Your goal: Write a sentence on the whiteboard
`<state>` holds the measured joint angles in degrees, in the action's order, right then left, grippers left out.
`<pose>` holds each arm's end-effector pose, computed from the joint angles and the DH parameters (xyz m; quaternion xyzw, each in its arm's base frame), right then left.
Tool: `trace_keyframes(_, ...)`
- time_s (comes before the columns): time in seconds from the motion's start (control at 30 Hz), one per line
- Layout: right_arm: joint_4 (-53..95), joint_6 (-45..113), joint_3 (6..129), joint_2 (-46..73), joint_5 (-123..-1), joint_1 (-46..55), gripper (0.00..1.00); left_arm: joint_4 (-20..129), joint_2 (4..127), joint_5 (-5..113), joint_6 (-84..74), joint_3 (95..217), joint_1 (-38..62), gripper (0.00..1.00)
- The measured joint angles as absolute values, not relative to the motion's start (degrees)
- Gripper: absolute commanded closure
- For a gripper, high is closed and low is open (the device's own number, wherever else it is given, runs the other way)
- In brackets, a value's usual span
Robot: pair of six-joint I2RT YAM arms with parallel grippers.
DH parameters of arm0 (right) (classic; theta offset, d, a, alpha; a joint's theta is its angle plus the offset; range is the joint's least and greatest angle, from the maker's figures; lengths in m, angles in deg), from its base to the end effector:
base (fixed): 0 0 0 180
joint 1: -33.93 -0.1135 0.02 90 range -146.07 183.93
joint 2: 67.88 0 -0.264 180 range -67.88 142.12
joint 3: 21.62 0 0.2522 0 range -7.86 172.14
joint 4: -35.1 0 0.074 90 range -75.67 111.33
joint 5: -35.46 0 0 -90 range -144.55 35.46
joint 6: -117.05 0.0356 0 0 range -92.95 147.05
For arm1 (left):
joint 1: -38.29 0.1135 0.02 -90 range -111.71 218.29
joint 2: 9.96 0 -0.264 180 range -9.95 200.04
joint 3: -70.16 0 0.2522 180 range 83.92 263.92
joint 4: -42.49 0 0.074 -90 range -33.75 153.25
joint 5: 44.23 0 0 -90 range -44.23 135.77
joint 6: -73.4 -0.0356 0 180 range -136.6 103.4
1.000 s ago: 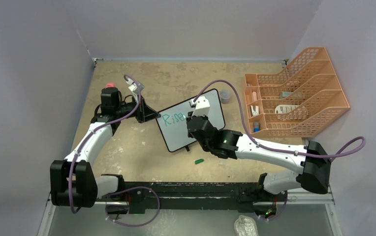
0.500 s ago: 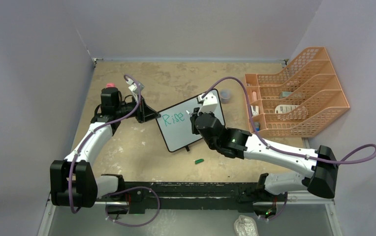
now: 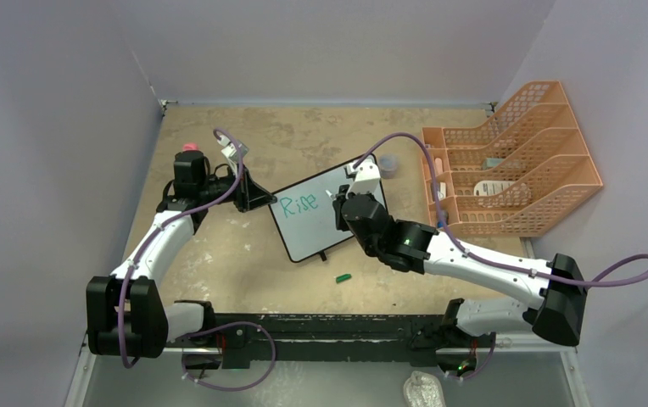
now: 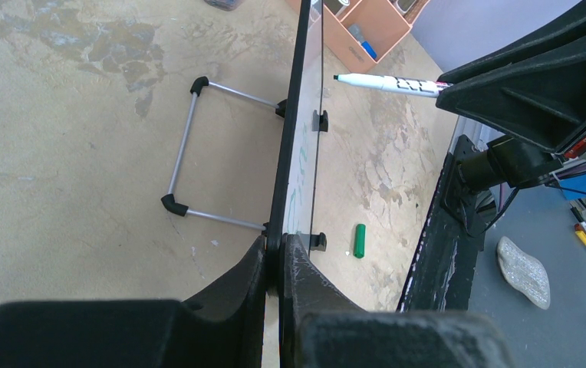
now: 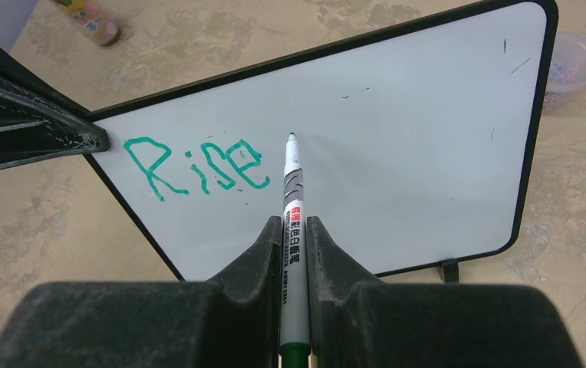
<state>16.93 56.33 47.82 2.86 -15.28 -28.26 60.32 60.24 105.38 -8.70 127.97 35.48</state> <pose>0.1509 0.2379 0.3231 -0.0318 0.7925 0.1980 0.5760 0.2546 -0.0432 0.2615 0.2140 0.7626 -0.4694 0.3903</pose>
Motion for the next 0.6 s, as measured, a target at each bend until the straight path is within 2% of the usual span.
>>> trace_keyframes(0.6, 18.7, 54.9, 46.3, 2.9, -16.7, -28.3, 1.00, 60.3, 60.3, 105.4, -8.7, 128.0, 35.5, 1.00)
